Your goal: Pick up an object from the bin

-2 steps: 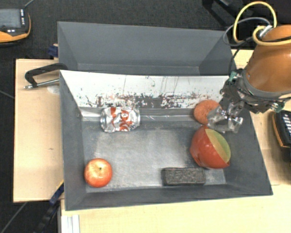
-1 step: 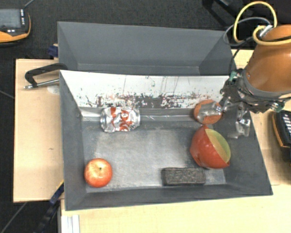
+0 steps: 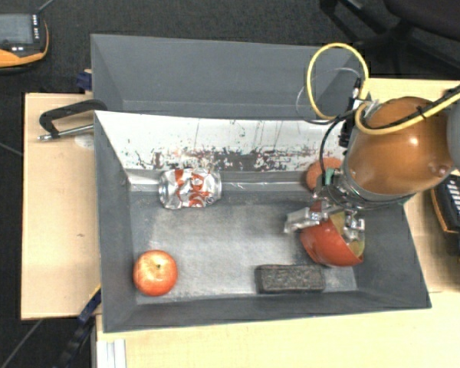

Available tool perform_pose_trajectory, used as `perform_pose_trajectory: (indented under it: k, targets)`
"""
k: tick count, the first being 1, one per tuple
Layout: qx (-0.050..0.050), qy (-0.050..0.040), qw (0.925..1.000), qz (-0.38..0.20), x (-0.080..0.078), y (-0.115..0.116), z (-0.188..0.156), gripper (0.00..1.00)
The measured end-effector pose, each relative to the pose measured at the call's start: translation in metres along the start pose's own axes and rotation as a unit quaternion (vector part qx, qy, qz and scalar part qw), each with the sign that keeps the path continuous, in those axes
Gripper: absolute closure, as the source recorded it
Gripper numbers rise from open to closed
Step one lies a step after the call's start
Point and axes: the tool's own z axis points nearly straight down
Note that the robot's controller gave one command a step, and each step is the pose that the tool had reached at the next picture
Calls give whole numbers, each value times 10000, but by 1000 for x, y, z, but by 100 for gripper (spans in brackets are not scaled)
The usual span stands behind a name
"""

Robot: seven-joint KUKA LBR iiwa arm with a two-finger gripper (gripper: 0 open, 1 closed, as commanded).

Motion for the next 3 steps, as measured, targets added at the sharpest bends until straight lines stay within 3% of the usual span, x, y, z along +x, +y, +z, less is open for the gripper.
perform_pose_trajectory:
  k: [1, 2, 3]
  targets:
    - [28, -3, 10000, 0, 0, -2, -2, 100]
    - [48, -30, 9996, -294, 2, -36, 40, 100]
    - [111, -53, 9991, -409, -19, -69, -113, 100]
